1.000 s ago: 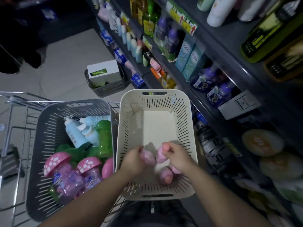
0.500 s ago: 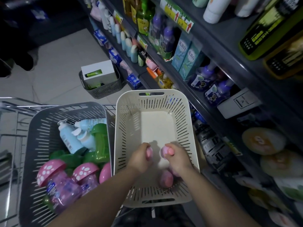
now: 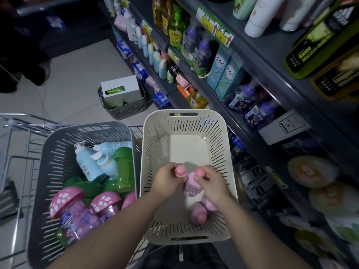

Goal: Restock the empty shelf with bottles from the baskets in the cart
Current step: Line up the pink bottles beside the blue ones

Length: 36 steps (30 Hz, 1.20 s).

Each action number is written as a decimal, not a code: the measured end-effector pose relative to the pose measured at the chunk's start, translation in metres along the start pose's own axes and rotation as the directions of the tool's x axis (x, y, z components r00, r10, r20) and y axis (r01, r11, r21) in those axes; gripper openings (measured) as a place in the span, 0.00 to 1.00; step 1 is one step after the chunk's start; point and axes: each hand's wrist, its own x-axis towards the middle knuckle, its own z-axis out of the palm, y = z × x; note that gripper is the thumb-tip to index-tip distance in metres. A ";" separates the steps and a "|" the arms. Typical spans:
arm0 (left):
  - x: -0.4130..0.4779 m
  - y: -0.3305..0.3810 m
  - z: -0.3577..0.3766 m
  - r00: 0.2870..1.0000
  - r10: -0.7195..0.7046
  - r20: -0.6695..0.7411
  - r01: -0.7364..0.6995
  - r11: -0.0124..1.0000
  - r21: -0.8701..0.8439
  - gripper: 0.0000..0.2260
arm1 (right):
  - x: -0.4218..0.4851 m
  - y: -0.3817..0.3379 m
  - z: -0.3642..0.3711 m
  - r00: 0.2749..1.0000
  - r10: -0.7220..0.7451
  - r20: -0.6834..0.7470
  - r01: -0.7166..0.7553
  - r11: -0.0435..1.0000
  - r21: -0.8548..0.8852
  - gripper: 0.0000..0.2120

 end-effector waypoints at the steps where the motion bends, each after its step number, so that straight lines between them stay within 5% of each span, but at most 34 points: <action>1: -0.001 0.005 -0.005 0.999 0.035 0.017 -0.034 0.999 -0.021 0.15 | -0.003 -0.007 -0.002 0.999 -0.029 0.016 0.029 0.998 0.048 0.15; 3: -0.003 0.021 -0.018 0.997 0.079 0.024 -0.077 0.994 -0.077 0.16 | -0.009 -0.021 -0.008 0.999 -0.046 -0.022 0.049 0.986 0.158 0.17; 7: -0.011 0.060 -0.047 0.989 0.138 0.060 -0.122 0.968 -0.221 0.16 | -0.014 -0.052 -0.020 0.990 0.067 -0.128 -0.004 0.896 0.444 0.05; 9: -0.017 0.080 -0.056 0.988 0.135 0.080 -0.102 0.939 -0.328 0.16 | -0.016 -0.068 -0.027 0.990 0.089 -0.110 -0.012 0.827 0.562 0.10; 12: -0.024 0.104 -0.062 0.979 0.153 0.134 -0.092 0.921 -0.378 0.13 | -0.023 -0.088 -0.036 0.997 0.005 -0.075 0.034 0.864 0.502 0.15; 16: -0.032 0.127 -0.066 0.961 0.201 0.189 -0.132 0.937 -0.322 0.09 | -0.035 -0.107 -0.041 0.989 -0.139 0.043 0.067 0.694 0.717 0.24; 19: -0.034 0.135 -0.066 0.957 0.195 0.216 -0.117 0.937 -0.328 0.09 | -0.044 -0.117 -0.048 0.973 -0.218 0.068 0.102 0.682 0.724 0.21; 26: -0.045 0.149 -0.049 0.948 0.207 0.240 -0.084 0.894 -0.440 0.12 | -0.083 -0.130 -0.066 0.947 -0.272 -0.172 0.320 0.736 0.596 0.17; 32: -0.057 0.171 -0.025 0.923 0.238 0.304 -0.107 0.914 -0.390 0.10 | -0.105 -0.132 -0.080 0.959 -0.113 -0.261 0.266 0.684 0.680 0.12; 36: -0.070 0.193 -0.009 0.895 0.298 0.333 -0.164 0.913 -0.375 0.15 | -0.118 -0.129 -0.096 0.951 -0.158 -0.267 0.285 0.782 0.554 0.13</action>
